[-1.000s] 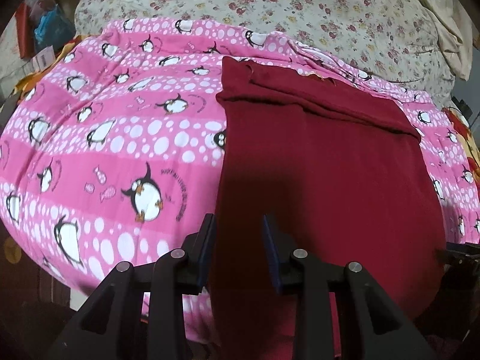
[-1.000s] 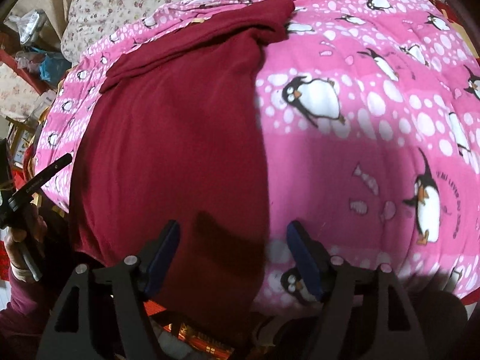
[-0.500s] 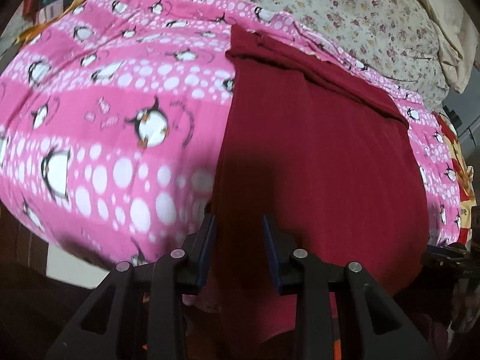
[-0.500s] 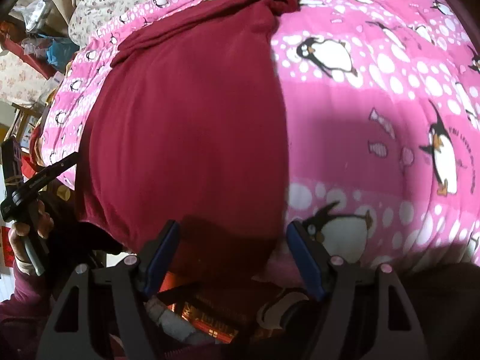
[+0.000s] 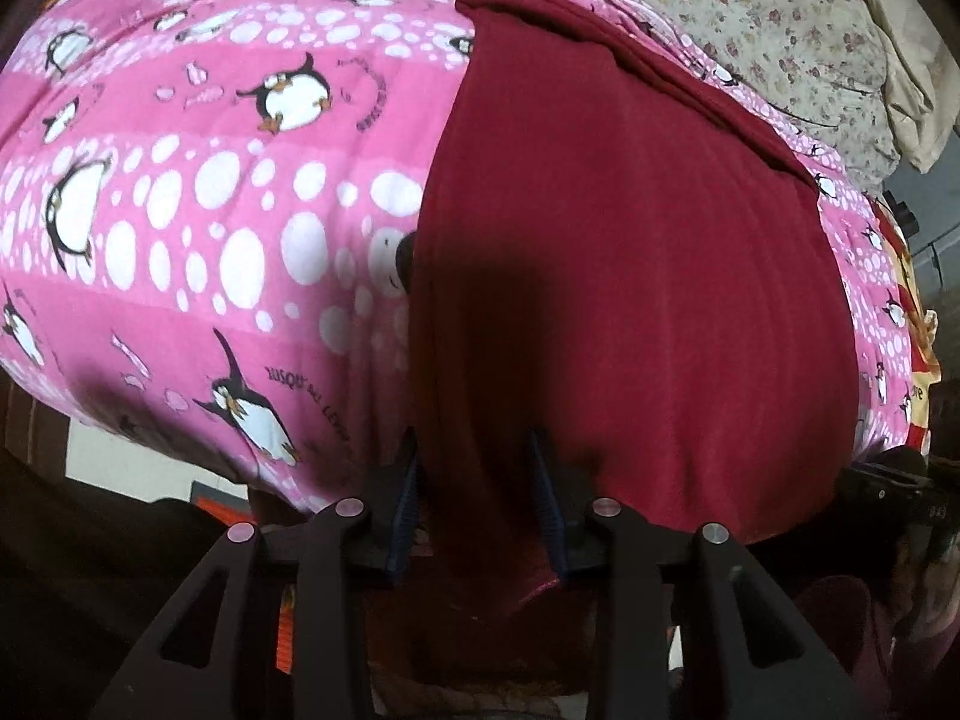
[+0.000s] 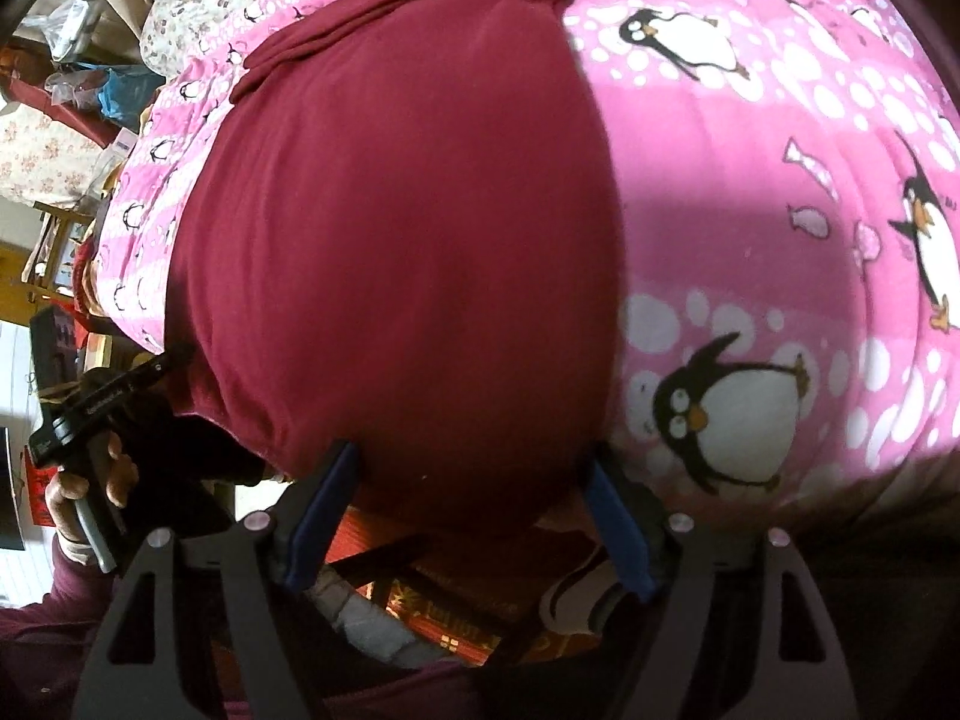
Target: Fold small clothes
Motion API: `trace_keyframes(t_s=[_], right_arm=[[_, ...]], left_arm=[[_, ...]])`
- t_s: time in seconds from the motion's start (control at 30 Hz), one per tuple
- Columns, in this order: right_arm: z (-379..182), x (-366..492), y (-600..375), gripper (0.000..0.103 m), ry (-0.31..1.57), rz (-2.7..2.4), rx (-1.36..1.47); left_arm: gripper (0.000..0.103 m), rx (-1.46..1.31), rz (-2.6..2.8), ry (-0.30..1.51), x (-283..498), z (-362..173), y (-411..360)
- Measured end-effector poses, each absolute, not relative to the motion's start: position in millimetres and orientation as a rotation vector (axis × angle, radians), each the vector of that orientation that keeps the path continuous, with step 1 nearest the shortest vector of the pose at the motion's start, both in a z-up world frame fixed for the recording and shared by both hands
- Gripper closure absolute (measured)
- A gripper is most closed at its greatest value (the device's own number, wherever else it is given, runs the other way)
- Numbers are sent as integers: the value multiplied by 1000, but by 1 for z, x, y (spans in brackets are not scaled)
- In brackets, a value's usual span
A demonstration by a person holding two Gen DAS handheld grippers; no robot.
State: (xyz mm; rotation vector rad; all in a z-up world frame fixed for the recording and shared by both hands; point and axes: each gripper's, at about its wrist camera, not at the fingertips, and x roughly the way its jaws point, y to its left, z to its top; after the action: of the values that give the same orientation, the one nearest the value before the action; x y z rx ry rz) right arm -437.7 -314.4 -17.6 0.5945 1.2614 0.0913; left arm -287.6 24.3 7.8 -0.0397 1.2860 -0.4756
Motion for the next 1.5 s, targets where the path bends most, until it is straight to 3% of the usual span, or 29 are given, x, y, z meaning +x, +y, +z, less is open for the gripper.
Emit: trace_keyframes(t_s=[0.07, 0.13, 0.3, 0.47, 0.57, 0.7, 0.77, 1.03, 1.17, 1.23, 1.5], right_arm=[[-19, -439, -311, 25, 1256, 106, 599], [-20, -440, -309, 39, 1252, 105, 584], [-14, -439, -304, 59, 1234, 138, 573], [-16, -435, -302, 58, 1228, 151, 598], [-18, -434, -302, 49, 1214, 156, 634], [-18, -434, -298, 49, 1210, 151, 639], [-17, -435, -298, 53, 1208, 147, 645], [-11, -435, -296, 84, 1185, 164, 656], [0, -434, -296, 87, 1138, 202, 693], [2, -433, -298, 88, 1119, 215, 717], [31, -421, -323, 89, 984, 282, 848]], left_arm=[[87, -42, -475, 1295, -287, 6, 24], [86, -38, -474, 1298, -288, 5, 23], [82, -50, -475, 1322, -289, 1, 25], [80, -65, -477, 1359, -289, -4, 25], [80, -55, -477, 1357, -290, -4, 24], [80, -41, -475, 1351, -292, -3, 22], [80, -39, -474, 1349, -292, -3, 22], [80, -27, -477, 1348, -293, -5, 17], [84, -22, -475, 1338, -295, -2, 14], [103, -14, -488, 1321, -299, 2, 13], [103, -109, -519, 1200, -285, 49, 30]])
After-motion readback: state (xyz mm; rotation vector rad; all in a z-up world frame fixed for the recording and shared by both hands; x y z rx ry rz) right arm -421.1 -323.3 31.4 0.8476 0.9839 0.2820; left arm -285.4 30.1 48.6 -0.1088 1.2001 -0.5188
